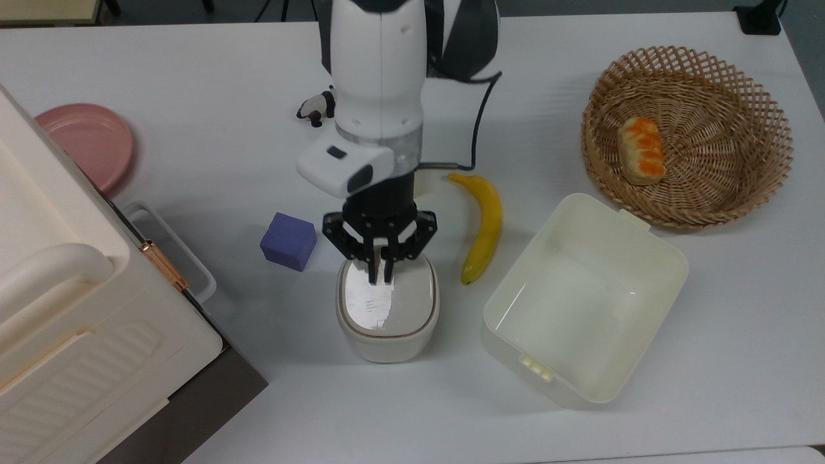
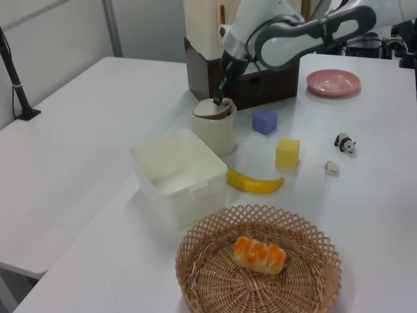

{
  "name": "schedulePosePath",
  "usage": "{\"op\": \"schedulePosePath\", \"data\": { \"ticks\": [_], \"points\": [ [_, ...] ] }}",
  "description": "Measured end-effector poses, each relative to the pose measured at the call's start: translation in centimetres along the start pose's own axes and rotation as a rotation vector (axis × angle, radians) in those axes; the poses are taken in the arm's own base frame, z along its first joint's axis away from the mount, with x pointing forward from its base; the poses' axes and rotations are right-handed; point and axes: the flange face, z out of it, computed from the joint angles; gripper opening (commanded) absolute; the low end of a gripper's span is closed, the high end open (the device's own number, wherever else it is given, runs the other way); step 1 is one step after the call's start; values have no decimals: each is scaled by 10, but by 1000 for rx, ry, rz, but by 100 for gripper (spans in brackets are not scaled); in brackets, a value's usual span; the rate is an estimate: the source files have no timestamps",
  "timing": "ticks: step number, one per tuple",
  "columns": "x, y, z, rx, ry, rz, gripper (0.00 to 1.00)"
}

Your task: Open the trash can

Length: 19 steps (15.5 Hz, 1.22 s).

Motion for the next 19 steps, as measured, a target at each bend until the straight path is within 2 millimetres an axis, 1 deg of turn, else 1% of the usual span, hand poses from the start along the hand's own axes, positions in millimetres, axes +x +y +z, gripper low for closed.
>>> {"op": "schedulePosePath", "data": {
  "ticks": [1,2,4,6,7,8,9,10,14,16,19],
  "points": [
    [2,6,-13,-2,0,8,23],
    [3,14,-31,-3,-5,19,26],
    [0,30,-73,0,-31,39,34],
    [-12,44,-114,7,-100,35,49],
    [-19,50,-132,13,-136,20,62],
    [-27,56,-147,19,-173,4,79],
    [-34,61,-159,25,-208,-7,100],
    [-46,66,-172,33,-261,-14,100],
    [-69,78,-189,46,-389,-10,100],
    [-74,84,-192,46,-409,-13,100],
    [-80,92,-187,52,-433,-32,100]
  ]
}}
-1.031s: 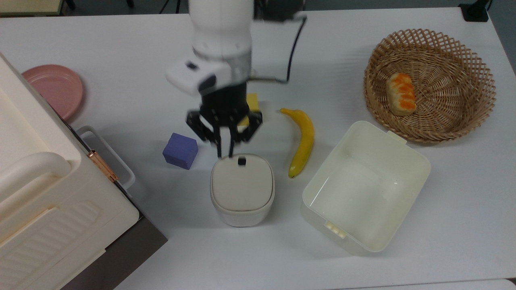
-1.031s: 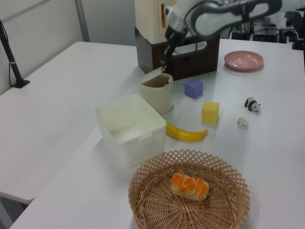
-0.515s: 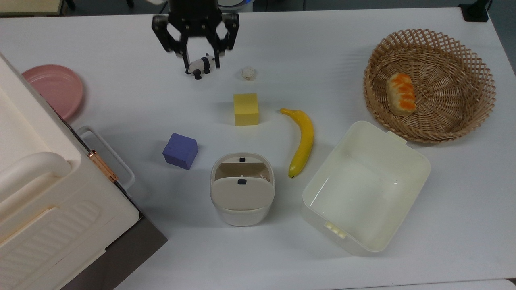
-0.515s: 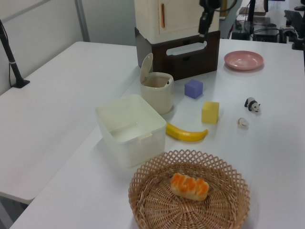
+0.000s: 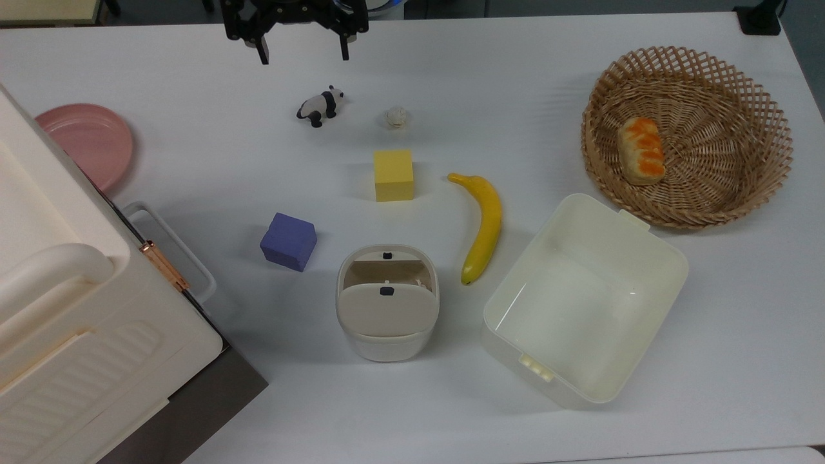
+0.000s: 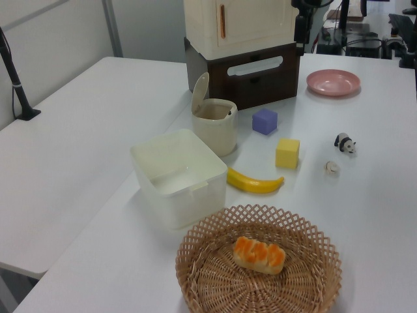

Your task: Open the trash can

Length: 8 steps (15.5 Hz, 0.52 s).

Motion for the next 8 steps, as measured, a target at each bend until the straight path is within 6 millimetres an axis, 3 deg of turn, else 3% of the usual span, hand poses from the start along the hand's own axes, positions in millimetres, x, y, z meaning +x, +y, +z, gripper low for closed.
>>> {"op": "schedulePosePath", "data": {
  "ticks": [8],
  "points": [
    [-7,5,4,-22,-51,2,100]
  ]
}}
